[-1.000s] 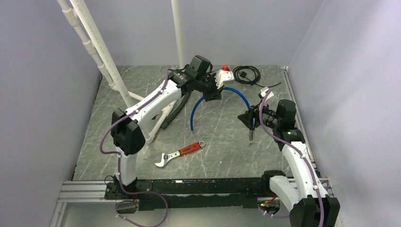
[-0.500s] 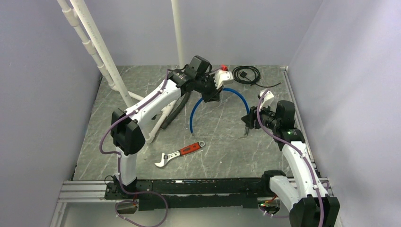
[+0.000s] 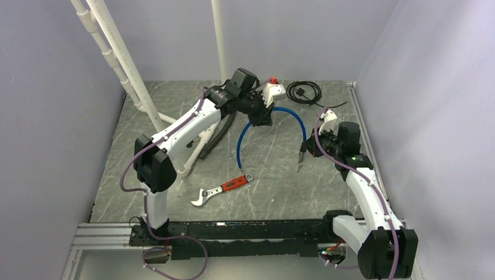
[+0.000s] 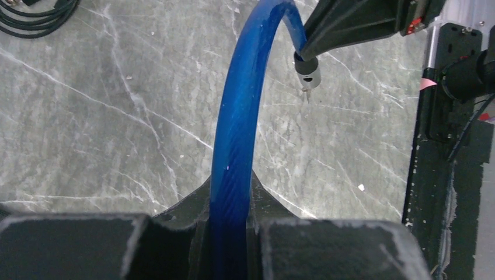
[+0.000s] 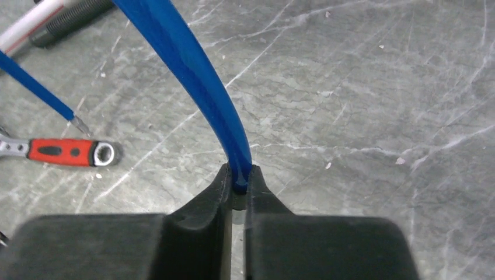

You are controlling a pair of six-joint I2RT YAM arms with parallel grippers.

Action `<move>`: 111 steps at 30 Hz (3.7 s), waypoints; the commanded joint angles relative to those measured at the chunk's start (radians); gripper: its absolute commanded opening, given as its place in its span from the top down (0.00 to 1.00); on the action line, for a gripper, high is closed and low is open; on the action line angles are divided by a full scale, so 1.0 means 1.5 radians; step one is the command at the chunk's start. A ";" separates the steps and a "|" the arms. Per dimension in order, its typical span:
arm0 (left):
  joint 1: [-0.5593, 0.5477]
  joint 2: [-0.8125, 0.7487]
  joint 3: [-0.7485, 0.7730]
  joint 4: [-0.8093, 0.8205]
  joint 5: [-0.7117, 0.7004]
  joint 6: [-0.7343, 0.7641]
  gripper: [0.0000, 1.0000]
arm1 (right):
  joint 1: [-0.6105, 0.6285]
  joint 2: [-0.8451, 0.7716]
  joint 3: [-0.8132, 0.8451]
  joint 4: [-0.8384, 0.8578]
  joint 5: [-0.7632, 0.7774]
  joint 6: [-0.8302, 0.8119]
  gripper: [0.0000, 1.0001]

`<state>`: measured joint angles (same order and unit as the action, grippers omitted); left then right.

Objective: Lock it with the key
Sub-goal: Lock the lock.

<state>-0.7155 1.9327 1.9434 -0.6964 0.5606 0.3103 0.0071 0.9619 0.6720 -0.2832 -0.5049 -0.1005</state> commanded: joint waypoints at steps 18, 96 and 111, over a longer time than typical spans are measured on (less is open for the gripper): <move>0.011 -0.093 -0.063 0.114 0.092 -0.111 1.00 | -0.002 0.010 0.000 0.176 0.015 0.021 0.81; 0.067 -0.251 -0.413 0.736 0.047 -0.494 1.00 | -0.078 0.037 0.051 0.473 -0.084 0.570 1.00; -0.005 -0.209 -0.355 0.777 0.035 -0.425 1.00 | -0.079 0.044 0.046 0.410 -0.043 0.693 1.00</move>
<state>-0.7097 1.6115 1.3544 0.3779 0.5968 -0.3550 -0.1078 1.0565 0.7387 0.3077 -0.5827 0.8806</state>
